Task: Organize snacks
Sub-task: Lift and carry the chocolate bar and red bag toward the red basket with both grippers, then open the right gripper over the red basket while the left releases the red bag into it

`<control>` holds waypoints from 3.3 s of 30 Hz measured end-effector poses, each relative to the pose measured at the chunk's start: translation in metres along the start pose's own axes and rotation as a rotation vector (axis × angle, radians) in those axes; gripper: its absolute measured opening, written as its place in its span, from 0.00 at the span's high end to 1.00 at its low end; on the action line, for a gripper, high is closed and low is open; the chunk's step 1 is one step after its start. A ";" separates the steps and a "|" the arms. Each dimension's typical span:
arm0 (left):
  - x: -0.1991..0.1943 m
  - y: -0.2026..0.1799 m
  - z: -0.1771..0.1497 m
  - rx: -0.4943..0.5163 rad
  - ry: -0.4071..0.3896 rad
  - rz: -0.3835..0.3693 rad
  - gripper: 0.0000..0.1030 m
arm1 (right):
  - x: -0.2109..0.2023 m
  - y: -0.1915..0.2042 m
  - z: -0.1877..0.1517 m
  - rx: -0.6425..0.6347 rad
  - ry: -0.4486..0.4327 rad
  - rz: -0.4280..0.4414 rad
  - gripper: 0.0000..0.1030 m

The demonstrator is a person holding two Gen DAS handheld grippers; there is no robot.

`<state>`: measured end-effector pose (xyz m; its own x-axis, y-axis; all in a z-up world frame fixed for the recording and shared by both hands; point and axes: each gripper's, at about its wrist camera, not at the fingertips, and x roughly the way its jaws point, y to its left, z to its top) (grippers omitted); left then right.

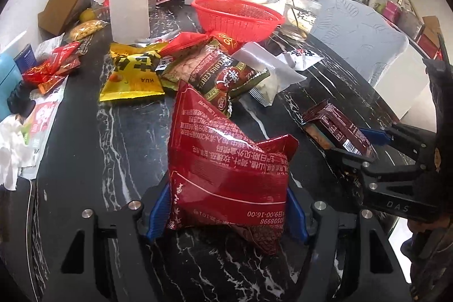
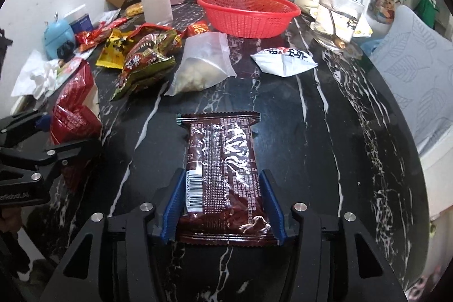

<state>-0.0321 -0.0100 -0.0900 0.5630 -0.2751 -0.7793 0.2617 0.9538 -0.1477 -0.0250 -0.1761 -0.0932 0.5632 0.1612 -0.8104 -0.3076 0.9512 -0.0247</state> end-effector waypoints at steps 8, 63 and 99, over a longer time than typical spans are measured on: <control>-0.002 0.002 0.000 -0.024 -0.004 0.004 0.34 | 0.001 -0.001 0.002 0.018 -0.022 0.006 0.55; -0.061 -0.025 0.196 0.072 -0.315 -0.048 0.34 | -0.068 -0.048 0.148 -0.023 -0.349 0.070 0.56; 0.100 0.011 0.272 -0.004 -0.122 0.100 0.34 | 0.053 -0.094 0.259 -0.054 -0.249 0.028 0.55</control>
<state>0.2400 -0.0593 -0.0039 0.6771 -0.1912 -0.7106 0.1966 0.9776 -0.0756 0.2328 -0.1886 0.0178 0.7234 0.2538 -0.6421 -0.3625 0.9311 -0.0404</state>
